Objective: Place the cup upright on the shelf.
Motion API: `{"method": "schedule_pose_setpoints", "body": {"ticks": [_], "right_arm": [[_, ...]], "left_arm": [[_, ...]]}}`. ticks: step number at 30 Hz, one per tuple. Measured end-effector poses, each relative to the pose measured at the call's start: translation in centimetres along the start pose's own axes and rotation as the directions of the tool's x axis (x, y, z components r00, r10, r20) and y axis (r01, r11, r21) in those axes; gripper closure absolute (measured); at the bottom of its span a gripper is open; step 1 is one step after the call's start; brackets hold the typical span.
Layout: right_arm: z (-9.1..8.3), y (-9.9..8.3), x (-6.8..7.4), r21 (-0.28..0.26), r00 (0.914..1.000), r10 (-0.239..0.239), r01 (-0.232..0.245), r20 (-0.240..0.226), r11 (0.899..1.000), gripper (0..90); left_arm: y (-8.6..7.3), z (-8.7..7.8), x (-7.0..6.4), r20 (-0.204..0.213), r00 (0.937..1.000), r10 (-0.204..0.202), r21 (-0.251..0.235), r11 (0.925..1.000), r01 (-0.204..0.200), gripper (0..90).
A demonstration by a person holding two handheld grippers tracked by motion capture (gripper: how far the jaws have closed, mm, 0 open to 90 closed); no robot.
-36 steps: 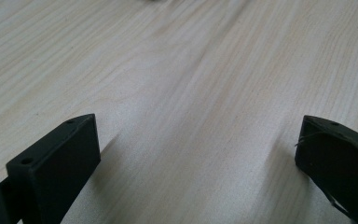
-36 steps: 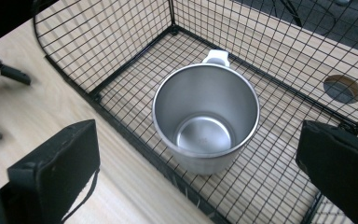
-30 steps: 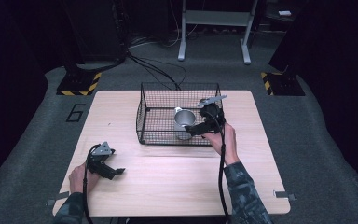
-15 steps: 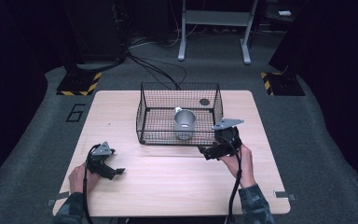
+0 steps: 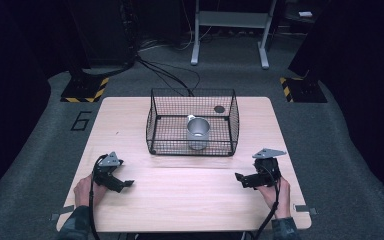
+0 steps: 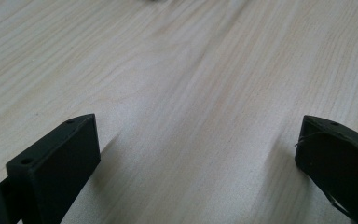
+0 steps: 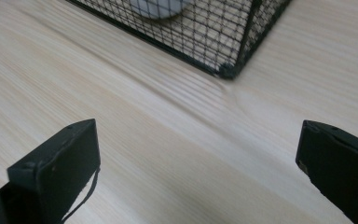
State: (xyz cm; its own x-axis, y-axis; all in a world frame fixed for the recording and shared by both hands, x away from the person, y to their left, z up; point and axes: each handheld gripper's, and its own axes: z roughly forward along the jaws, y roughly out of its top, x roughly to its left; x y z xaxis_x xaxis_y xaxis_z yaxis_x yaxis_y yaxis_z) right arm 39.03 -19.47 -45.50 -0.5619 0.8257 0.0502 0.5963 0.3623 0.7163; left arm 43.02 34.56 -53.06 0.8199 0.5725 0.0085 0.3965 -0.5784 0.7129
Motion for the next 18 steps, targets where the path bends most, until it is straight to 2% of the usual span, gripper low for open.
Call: {"method": "schedule_pose_setpoints", "body": {"ticks": [3,5,6,7,9,11,16,18], "right_arm": [[0.2,-1.4,-0.6,0.003,0.9997,0.024,-0.024,0.008,1.0,0.0],[0.5,-3.1,-1.4,0.013,0.9982,0.057,-0.057,0.016,0.998,0.0],[0.5,-3.1,-1.4,0.013,0.9982,0.057,-0.057,0.016,0.998,0.0],[0.7,-4.4,-2.1,0.012,0.9962,0.082,-0.083,0.03,0.996,0.0],[0.7,-4.9,-2.4,0.009,0.9951,0.093,-0.094,0.032,0.996,0.0],[0.9,-6.7,-3.3,0.016,0.9916,0.118,-0.119,0.053,0.993,0.0],[1.0,-8.3,-4.4,0.017,0.9888,0.135,-0.136,0.063,0.991,0.0],[0.9,-8.7,-4.6,-0.006,0.9876,0.135,-0.135,0.079,0.991,0.0]], "left_arm": [[0.0,0.0,0.0,0.001,1.0,0.0,-0.002,1.0,0.0,0.0],[0.0,0.0,0.0,0.001,1.0,0.001,-0.002,1.0,-0.001,0.0],[0.0,0.0,0.0,0.001,1.0,0.001,-0.002,1.0,-0.001,0.0],[0.0,0.0,0.0,0.002,1.0,0.0,-0.002,1.0,0.0,0.0],[0.0,0.0,0.0,0.001,1.0,0.003,-0.002,1.0,-0.003,0.0],[0.0,0.0,0.0,0.001,1.0,0.0,-0.002,1.0,0.0,0.0],[0.0,0.0,0.0,0.001,1.0,0.0,-0.002,1.0,0.0,0.0],[0.0,0.0,0.0,0.001,1.0,0.001,-0.002,1.0,-0.001,0.0]]}}
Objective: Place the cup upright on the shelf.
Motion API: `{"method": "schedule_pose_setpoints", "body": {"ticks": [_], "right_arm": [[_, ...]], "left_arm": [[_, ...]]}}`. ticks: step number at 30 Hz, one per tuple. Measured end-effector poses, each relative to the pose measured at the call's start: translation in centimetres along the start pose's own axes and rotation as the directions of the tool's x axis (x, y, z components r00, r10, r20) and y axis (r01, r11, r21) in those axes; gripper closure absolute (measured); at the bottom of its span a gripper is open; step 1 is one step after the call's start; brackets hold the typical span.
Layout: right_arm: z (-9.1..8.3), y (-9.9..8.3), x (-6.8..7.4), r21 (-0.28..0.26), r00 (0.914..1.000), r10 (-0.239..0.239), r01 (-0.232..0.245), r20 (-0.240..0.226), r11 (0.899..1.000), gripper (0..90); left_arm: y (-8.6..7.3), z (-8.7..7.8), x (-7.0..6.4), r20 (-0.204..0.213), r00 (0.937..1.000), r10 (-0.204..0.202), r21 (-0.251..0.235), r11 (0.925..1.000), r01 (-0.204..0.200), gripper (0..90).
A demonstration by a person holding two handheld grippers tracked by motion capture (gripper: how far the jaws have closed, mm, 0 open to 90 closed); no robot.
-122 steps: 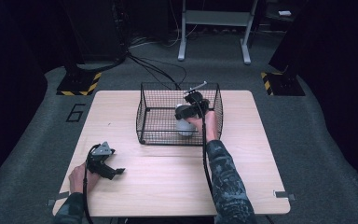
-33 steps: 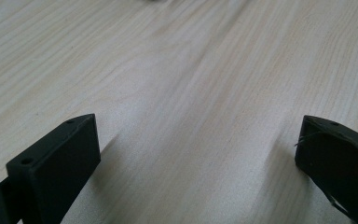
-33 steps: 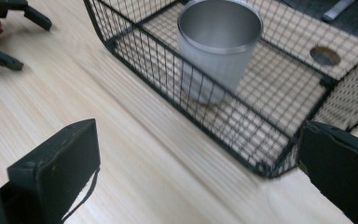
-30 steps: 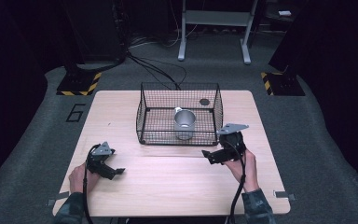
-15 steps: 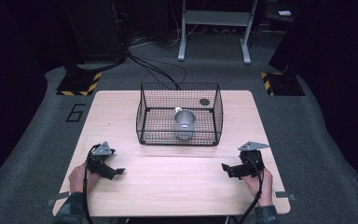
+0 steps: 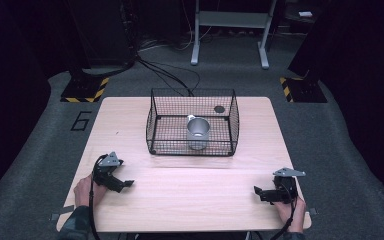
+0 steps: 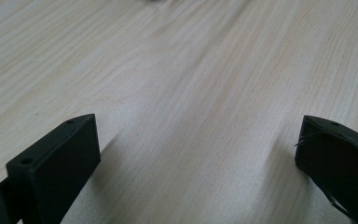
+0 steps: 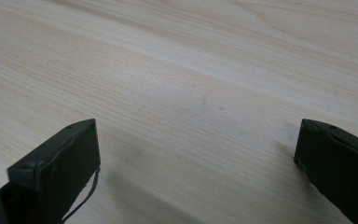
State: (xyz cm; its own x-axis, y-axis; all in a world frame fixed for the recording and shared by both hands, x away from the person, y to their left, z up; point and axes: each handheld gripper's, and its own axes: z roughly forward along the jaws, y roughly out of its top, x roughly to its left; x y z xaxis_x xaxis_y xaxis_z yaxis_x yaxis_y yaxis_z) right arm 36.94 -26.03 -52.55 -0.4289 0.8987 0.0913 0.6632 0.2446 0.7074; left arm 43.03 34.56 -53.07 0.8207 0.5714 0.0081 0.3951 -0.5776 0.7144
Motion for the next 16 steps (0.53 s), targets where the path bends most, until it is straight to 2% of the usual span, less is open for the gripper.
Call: {"method": "schedule_pose_setpoints", "body": {"ticks": [1,4,16], "right_arm": [[-0.03,-0.09,-0.12,-0.007,1.0,-0.008,0.008,-0.002,1.0,0.0],[0.15,-0.48,-0.07,-0.006,0.9957,-0.047,0.048,0.08,0.999,0.0],[0.26,-0.43,0.0,-0.012,0.9954,-0.041,0.043,0.086,0.999,0.0]], "left_arm": [[0.0,0.0,-0.01,0.0,1.0,-0.001,0.0,1.0,0.001,0.0],[0.01,-0.02,-0.02,-0.002,1.0,0.0,0.003,1.0,0.0,0.0],[0.0,-0.01,-0.02,-0.002,1.0,-0.001,0.002,1.0,0.001,0.0]]}}
